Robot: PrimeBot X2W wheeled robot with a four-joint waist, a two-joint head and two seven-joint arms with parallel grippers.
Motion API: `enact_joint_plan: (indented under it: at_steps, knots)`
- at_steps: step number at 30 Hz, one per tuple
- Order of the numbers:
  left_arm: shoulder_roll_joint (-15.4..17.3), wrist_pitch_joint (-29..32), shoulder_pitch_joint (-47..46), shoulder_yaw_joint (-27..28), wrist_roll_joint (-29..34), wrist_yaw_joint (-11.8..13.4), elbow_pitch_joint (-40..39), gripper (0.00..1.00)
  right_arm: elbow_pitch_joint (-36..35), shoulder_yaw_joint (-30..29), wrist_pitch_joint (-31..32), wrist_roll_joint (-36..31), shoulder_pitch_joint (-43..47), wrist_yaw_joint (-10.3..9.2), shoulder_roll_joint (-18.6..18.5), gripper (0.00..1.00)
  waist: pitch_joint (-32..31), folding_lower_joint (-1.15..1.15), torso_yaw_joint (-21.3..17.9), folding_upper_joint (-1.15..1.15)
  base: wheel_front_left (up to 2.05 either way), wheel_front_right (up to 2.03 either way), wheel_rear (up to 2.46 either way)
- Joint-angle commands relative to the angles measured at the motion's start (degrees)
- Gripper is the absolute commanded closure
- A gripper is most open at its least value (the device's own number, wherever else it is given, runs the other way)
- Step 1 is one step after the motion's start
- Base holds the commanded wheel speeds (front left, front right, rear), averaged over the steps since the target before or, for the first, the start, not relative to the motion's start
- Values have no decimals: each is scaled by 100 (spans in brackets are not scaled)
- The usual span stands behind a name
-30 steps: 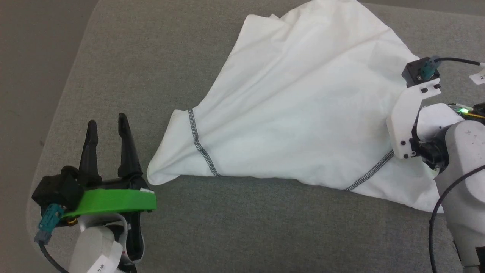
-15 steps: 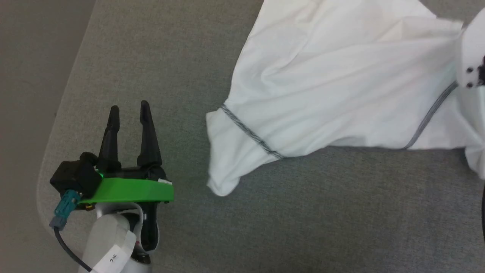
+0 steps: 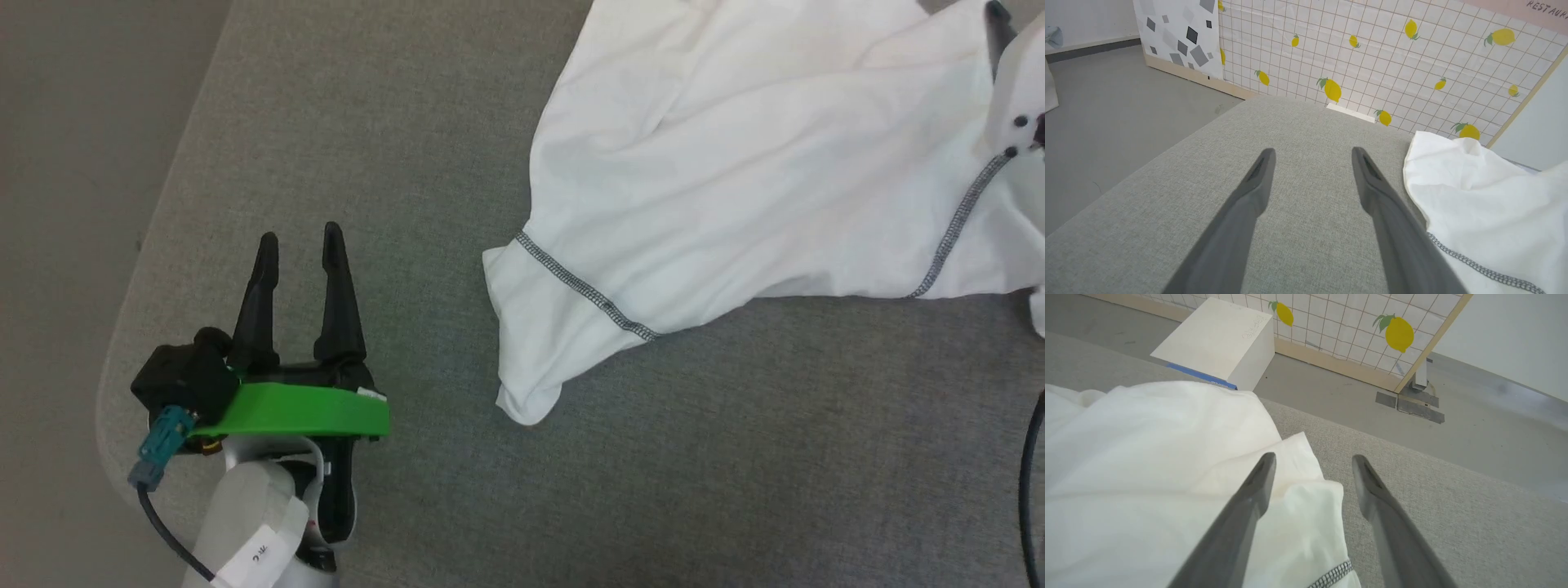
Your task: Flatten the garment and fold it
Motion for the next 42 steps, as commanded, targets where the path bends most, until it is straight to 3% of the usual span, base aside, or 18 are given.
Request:
enact_joint_plan:
  at_steps: [1, 9, 15, 19, 24, 33, 42]
  knots:
    - [-15, -28, 31, 17, 70, -18, 23, 0, -168, 15, -217, 135, 265, -10, 57, 0, -383, -1, -228, 0, 0, 0, 0]
    - [-16, -28, 300, 163, 258, -91, 106, 0, -1395, 50, -809, 804, 2032, -10, 319, 0, -1025, -1, -556, 0, 0, 0, 0]
    - [-16, -28, 440, 190, 259, -110, 100, 0, -2222, 52, -421, 972, 3601, -10, 555, 0, -1192, -1, -666, 0, 0, 0, 0]
    - [-16, -28, 506, 169, 203, -106, 88, 0, -2421, 200, -47, 940, 4060, -10, 523, 0, -1181, -1, -706, 0, 0, 0, 0]
    - [-16, -28, 481, 124, 151, -101, 71, 0, -2315, 459, 230, 780, 3857, -10, 371, 0, -1053, -1, -695, 0, 0, 0, 0]
    - [-16, -28, 339, 86, 34, -87, 105, 0, -1448, 1615, 474, 660, 2841, -10, -22, 0, -770, -1, -488, 0, 0, 0, 0]
    - [-16, -28, 303, 128, -28, -81, 140, 0, -783, 2330, 127, 842, 2380, -10, -37, 0, -673, -1, -474, 0, 0, 0, 0]
